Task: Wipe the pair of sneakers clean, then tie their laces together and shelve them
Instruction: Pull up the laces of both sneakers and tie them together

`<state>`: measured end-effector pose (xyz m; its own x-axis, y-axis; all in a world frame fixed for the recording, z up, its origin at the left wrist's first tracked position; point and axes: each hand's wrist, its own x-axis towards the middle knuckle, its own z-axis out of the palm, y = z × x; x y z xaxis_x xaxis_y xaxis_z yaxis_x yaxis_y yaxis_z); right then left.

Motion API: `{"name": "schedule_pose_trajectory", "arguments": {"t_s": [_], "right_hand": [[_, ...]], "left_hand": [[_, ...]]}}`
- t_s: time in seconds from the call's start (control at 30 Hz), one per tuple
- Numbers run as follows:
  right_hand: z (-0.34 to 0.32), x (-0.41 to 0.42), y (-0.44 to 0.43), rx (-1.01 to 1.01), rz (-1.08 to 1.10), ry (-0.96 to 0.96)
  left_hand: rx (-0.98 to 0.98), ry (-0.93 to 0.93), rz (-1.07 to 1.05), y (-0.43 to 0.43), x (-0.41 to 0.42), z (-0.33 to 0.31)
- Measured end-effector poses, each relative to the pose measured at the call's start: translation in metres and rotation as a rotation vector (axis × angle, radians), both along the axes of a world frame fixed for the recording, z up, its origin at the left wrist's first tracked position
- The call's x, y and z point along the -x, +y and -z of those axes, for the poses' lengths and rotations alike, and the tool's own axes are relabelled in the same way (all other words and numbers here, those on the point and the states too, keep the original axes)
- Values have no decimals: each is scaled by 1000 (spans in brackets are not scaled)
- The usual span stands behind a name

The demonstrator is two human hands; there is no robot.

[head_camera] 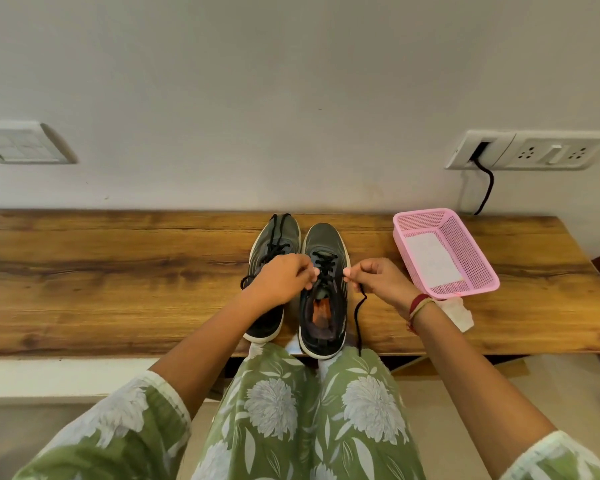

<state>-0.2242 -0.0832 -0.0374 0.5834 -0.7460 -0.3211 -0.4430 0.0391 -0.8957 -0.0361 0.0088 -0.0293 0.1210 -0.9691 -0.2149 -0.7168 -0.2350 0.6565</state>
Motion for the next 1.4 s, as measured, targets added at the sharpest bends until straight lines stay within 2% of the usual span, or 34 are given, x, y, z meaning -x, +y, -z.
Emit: {"name": "schedule_pose_trajectory", "arguments": {"t_s": [0.17,0.23,0.3,0.4,0.47,0.7,0.97,1.17,1.4], "right_hand": [[-10,-4,9,-183,56,-130],[-5,-10,16,-189,97,-209],[2,-15,21,-179,155,-335],[7,-20,28,-343,283,-604],[11,-26,31,-423,358,-707],[23,-45,27,-478,504,-791],[34,-45,29,-267,485,-653],[28,-49,28,-373,641,-686],[22,-51,23,-493,684,-626]], "left_hand": [[89,414,-203,-1,15,4],[130,571,-277,0,21,16],[206,688,-306,1,26,27],[249,959,-401,0,32,34],[273,1066,-452,-4,32,38],[288,1143,-497,-15,30,50],[333,1002,-515,-15,32,53],[351,1067,-553,-16,34,48],[268,1172,-511,-18,32,38]]}}
